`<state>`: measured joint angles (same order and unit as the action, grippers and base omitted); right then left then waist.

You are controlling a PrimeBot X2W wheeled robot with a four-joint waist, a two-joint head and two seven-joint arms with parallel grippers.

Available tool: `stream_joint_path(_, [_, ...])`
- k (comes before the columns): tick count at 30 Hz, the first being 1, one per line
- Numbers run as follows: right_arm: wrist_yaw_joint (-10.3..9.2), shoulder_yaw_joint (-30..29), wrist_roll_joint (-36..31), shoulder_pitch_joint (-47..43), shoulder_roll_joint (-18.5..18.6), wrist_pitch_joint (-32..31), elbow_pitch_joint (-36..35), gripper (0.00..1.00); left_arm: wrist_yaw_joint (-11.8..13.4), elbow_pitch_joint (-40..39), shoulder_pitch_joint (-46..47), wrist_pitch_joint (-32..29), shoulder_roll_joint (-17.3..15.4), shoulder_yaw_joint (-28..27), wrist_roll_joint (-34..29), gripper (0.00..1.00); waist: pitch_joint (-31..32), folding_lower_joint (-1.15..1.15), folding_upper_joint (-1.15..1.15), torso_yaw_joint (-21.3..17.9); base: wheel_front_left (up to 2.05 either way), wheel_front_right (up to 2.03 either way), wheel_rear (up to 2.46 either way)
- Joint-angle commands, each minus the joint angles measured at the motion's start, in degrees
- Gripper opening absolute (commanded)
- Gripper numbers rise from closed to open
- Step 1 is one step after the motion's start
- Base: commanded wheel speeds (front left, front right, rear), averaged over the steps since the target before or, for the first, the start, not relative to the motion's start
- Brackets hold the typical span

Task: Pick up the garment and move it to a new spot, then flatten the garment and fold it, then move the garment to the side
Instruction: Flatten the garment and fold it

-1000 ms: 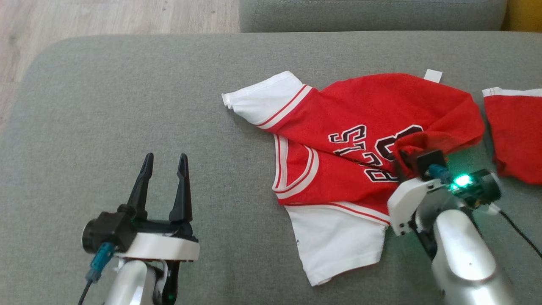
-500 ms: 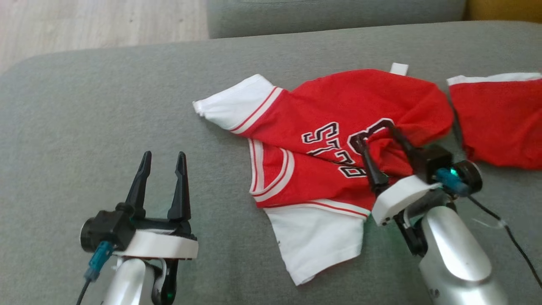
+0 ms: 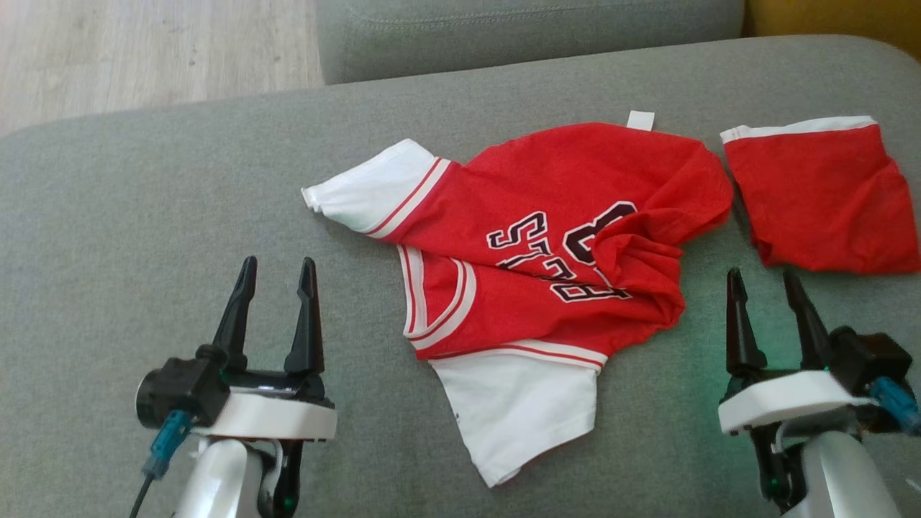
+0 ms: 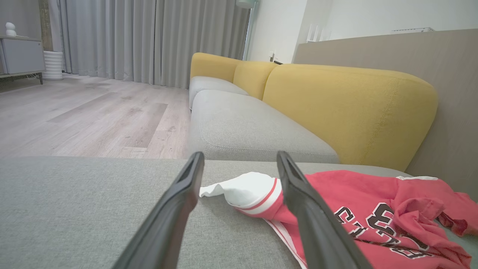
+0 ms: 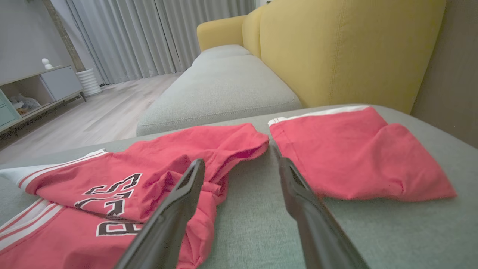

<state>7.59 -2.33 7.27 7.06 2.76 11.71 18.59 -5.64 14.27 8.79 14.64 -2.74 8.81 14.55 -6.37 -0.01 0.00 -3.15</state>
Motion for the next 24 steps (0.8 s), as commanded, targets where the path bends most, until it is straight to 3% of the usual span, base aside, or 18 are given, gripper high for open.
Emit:
stream_joint_path(1, [-0.10, 0.9, 2.0, 1.1, 0.1, 0.9, -0.9, 1.00, -0.3, -2.1, 1.3, 0.4, -0.1, -1.6, -0.3, 1.00, -0.5, 0.01, 0.00, 0.2, 0.00, 0.00, 0.00])
stream_joint_path(10, [-0.10, 2.2, 8.3, 6.5, 0.1, 0.0, 5.7, 1.00, -0.6, -1.6, 2.4, 0.4, -0.1, -1.0, -0.7, 1.00, -3.0, 0.01, 0.00, 1.9, 0.00, 0.00, 0.00])
stream_joint_path(24, [-0.10, 4.0, 17.8, 18.2, 0.1, -0.9, 22.7, 1.00, -0.8, -1.0, 3.2, 0.4, -0.1, -0.1, -0.8, 1.00, -4.7, 0.01, 0.00, 4.7, 0.00, 0.00, 0.00])
